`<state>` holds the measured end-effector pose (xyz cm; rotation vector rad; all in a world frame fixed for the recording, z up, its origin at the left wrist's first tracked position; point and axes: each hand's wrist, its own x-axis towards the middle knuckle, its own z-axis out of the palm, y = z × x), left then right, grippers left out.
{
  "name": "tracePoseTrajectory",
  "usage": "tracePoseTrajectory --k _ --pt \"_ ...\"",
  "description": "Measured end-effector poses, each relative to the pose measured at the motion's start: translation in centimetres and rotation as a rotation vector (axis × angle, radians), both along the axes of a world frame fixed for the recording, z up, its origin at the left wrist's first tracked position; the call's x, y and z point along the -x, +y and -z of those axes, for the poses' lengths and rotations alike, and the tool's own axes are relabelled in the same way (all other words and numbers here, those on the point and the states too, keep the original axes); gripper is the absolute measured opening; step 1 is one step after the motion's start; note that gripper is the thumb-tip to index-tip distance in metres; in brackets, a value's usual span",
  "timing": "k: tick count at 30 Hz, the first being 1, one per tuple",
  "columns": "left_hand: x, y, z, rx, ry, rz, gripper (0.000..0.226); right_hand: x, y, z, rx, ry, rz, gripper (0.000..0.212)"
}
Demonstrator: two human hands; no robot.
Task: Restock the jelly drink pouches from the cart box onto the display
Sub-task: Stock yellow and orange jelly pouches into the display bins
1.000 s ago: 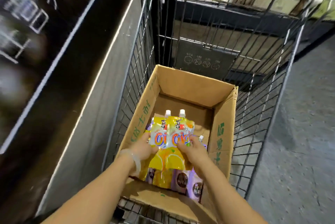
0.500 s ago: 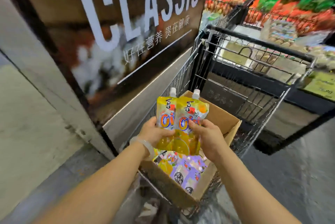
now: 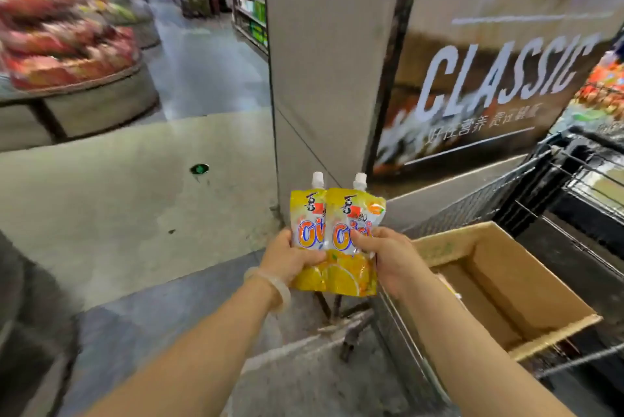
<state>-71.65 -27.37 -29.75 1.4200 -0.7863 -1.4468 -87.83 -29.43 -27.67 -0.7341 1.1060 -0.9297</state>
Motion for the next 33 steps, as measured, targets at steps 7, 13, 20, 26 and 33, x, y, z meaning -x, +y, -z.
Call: tracePoseTrajectory --k 7,13,20,26,33 --pt "-17.7 12.2 -2.2 0.048 -0.005 -0.327 0.041 -19.2 7.0 -1.5 0.032 -0.001 -0.327 0.008" --pt "-34.1 26.4 -3.9 0.065 -0.036 -0.572 0.041 -38.1 17.1 -1.8 0.103 -0.013 -0.583 0.004" --pt "-47.6 44.2 -5.2 0.061 -0.057 -0.901 0.038 -56.4 30.9 -1.9 0.136 -0.070 -0.904 0.015" --pt "-54.5 56.6 -5.4 0.056 -0.090 -1.201 0.046 -67.2 41.0 -2.3 0.168 -0.074 -1.139 0.016" --pt "-60.2 65.7 -4.9 0.129 -0.094 -1.442 0.044 -77.3 50.1 -2.1 0.235 -0.074 -1.357 0.009"
